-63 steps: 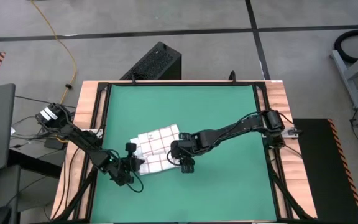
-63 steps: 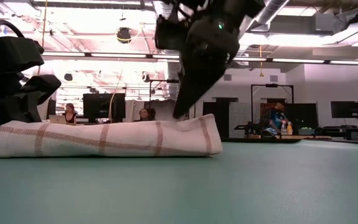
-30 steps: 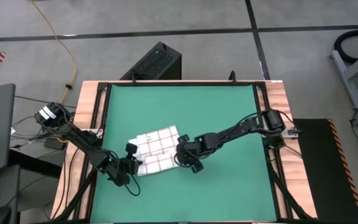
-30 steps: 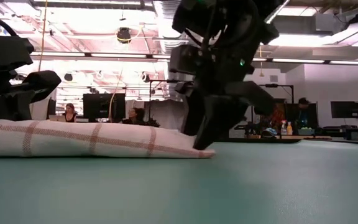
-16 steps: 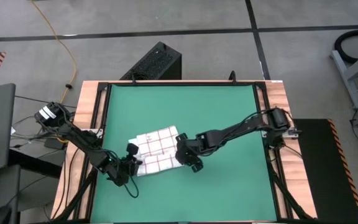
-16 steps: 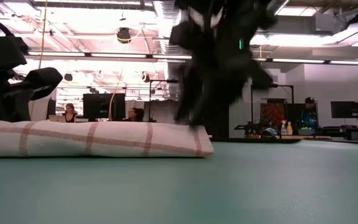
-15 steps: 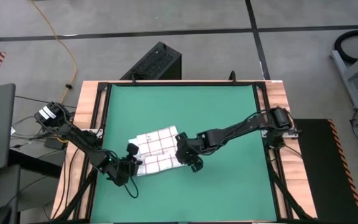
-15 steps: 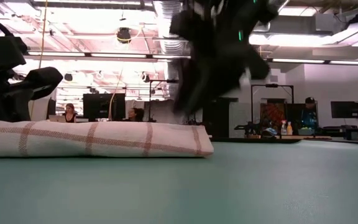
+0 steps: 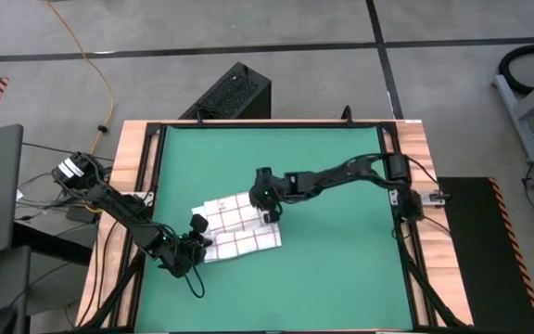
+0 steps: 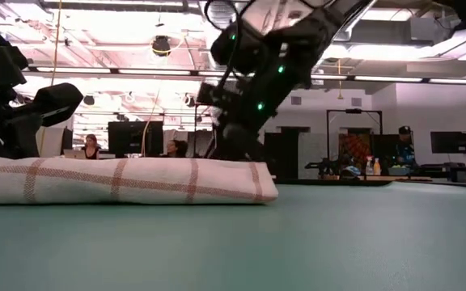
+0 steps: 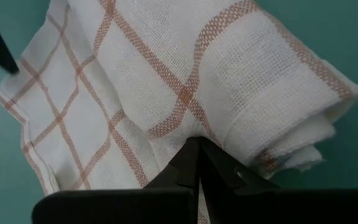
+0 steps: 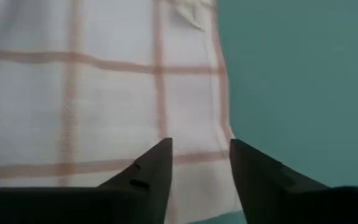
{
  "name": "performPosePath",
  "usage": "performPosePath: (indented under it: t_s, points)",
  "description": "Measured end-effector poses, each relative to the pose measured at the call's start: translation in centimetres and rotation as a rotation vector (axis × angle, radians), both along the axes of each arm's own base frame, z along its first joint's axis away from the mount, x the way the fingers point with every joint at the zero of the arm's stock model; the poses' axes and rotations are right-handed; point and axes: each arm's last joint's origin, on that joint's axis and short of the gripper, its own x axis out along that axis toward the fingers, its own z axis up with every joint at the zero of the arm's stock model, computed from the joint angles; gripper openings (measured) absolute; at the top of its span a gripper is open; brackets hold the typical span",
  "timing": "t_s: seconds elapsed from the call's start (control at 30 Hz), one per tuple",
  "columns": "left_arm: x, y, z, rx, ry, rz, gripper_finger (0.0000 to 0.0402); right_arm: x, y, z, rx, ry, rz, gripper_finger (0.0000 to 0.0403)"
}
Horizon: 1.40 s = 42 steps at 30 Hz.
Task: Roll towel
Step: Roll the white towel
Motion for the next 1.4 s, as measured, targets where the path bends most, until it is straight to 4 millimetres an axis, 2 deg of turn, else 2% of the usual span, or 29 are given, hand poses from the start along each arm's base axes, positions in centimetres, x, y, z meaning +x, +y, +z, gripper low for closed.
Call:
performPosePath:
  t_s: [0.17, 0.3, 0.5, 0.63, 0.83, 1.0, 1.17, 1.3, 1.4]
  points:
    - [0.0, 0.0, 0.0, 0.014, 0.003, -0.018, 0.0, -0.5, -2.3, -0.9, 0.042, 0.064, -0.091, 0.012]
    - [0.0, 0.1, 0.0, 0.068, 0.005, -0.05, 0.0, -1.1, -2.3, -1.3, 0.068, 0.135, -0.113, 0.0082]
    - [-0.1, 0.2, 0.0, 0.143, 0.024, -0.121, 0.0, -1.8, -0.6, -1.7, 0.118, 0.218, -0.148, 0.0057]
    - [-0.1, 0.4, -0.1, 0.22, 0.034, -0.16, 0.0, -2.3, 0.8, -1.9, 0.095, 0.269, -0.255, 0.0049]
    - [-0.5, 1.2, -0.1, 0.34, 0.118, -0.228, 0.0, -3.3, 3.8, -2.2, 0.067, 0.321, -0.361, 0.0039]
    - [-0.3, 1.9, -0.2, 0.367, 0.145, -0.198, 0.0, -3.9, 6.8, -2.3, -0.104, 0.289, -0.387, 0.0033]
    - [-0.2, 2.0, -0.2, 0.38, 0.152, -0.212, 0.0, -4.6, 8.1, -0.4, -0.176, 0.209, -0.421, 0.0028]
    - [0.2, 1.9, -0.1, 0.403, 0.126, -0.26, 0.0, -5.0, 7.9, 2.0, -0.213, 0.125, -0.462, 0.0035]
    - [0.7, 1.5, 0.1, 0.381, 0.074, -0.268, 0.0, -5.5, 7.5, 4.4, -0.17, 0.073, -0.46, 0.0055]
